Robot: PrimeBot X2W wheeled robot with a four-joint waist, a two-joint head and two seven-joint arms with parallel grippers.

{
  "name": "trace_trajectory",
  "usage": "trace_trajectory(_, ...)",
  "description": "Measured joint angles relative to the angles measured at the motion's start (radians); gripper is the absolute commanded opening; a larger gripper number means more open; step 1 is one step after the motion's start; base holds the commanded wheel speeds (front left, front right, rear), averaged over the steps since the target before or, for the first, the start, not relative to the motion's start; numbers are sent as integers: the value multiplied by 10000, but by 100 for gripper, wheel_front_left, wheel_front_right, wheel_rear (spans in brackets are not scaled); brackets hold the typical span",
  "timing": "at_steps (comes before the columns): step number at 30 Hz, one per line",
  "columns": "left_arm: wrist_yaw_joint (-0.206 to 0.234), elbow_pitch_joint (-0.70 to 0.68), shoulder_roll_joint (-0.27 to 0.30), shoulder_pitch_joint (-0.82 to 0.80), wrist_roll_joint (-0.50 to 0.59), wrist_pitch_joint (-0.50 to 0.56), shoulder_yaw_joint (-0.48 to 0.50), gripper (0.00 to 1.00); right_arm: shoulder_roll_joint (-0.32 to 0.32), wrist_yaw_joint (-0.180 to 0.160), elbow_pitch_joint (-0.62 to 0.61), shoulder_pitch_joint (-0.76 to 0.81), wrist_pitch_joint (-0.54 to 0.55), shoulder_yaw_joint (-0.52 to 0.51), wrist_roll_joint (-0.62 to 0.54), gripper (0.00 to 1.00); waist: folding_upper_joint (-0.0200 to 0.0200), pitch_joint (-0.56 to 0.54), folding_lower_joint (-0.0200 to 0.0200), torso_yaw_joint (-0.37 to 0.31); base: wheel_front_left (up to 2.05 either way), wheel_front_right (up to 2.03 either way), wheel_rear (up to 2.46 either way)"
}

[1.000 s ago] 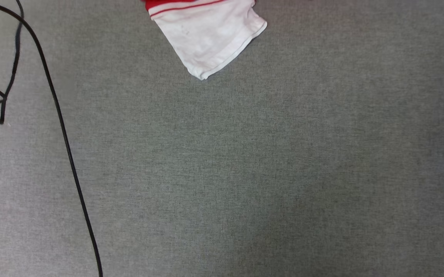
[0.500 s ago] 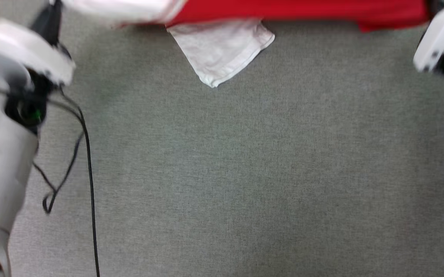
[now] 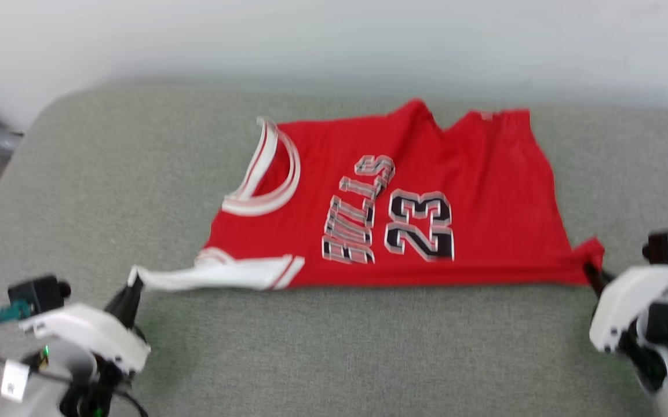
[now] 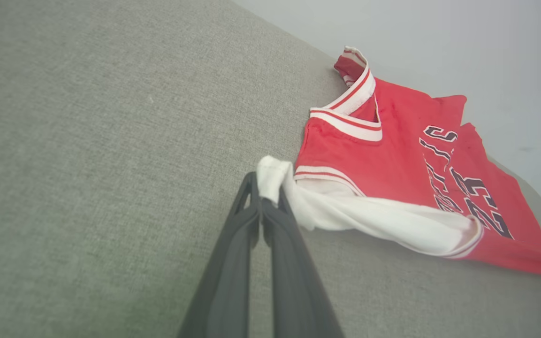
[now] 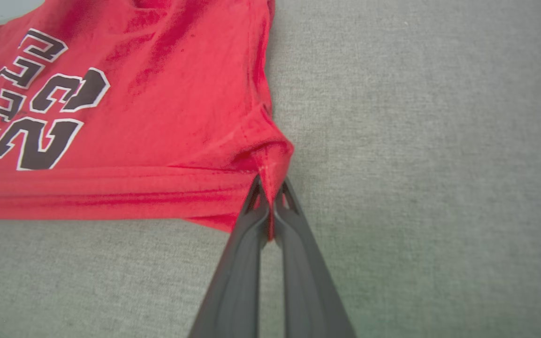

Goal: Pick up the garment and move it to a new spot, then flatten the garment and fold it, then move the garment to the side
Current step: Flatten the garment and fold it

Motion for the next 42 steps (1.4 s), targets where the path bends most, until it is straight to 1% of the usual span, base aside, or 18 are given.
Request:
trace_trajectory(3,531,-922,115,1108,-263,-36,81,0,-98,2,-968,1295,92,-167,23,0,0,-506,-1,40,0,0,0)
trace_trajectory(5,926,-1582,217,1891,-493,-27,132,0,-48,2,-1616,2197,228,-439,0,0,0,-822,-1,80,0,0,0)
trace_trajectory(6,1588,-2523,502,3009,-706,52,167,0,320,2,-2600,3523,571,-930,-123,0,0,-1229,-1,149,0,0,0)
trace_trajectory(9,2220,-3498,798,4037,-997,98,276,0,748,2,-3609,4733,984,-1406,-238,0,0,-1512,-1,214,0,0,0)
trace_trajectory(14,3078,-4913,1220,5503,-1540,44,665,0,1471,2,-4982,6241,1636,-1975,-460,0,0,-1685,0,197,0,0,0)
trace_trajectory(16,3310,-5396,1434,5920,-1687,50,782,0,1687,2,-5398,6619,1868,-2125,-481,0,0,-1708,0,154,0,0,0)
trace_trajectory(19,3545,-6059,1732,6069,-1645,38,907,0,1852,0,-5933,6865,2148,-2236,-562,0,0,-1681,1,117,0,0,0)
trace_trajectory(23,3649,-6439,1921,5550,-1290,192,846,0,1985,-19,-6357,6749,2629,-2234,-692,0,0,-1514,1,92,0,0,0)
trace_trajectory(26,3511,-6345,1914,4654,-972,466,642,0,2017,-61,-6587,6287,2859,-2034,-918,0,0,-1311,3,39,0,0,0)
trace_trajectory(28,3289,-6115,1795,4062,-780,604,516,0,2013,-63,-6675,5935,3007,-1927,-1081,0,0,-1112,3,10,0,0,0)
trace_trajectory(32,2823,-5333,1371,2906,-531,665,357,0,1967,-65,-6612,5035,3066,-1772,-1390,0,0,-596,5,-73,0,0,0)
trace_trajectory(35,2422,-4642,1091,2296,-426,696,232,0,1889,-65,-6347,4514,2982,-1724,-1536,0,0,-211,5,-152,0,0,0)
trace_trajectory(41,1693,-3242,541,1385,-378,1197,-174,0,1739,-65,-5446,3689,2610,-1398,-1795,0,0,476,6,-289,0,0,0)
trace_trajectory(42,1532,-3020,447,1271,-380,1277,-257,0,1747,-67,-5262,3589,2508,-1373,-1787,10,0,564,6,-306,0,0,0)
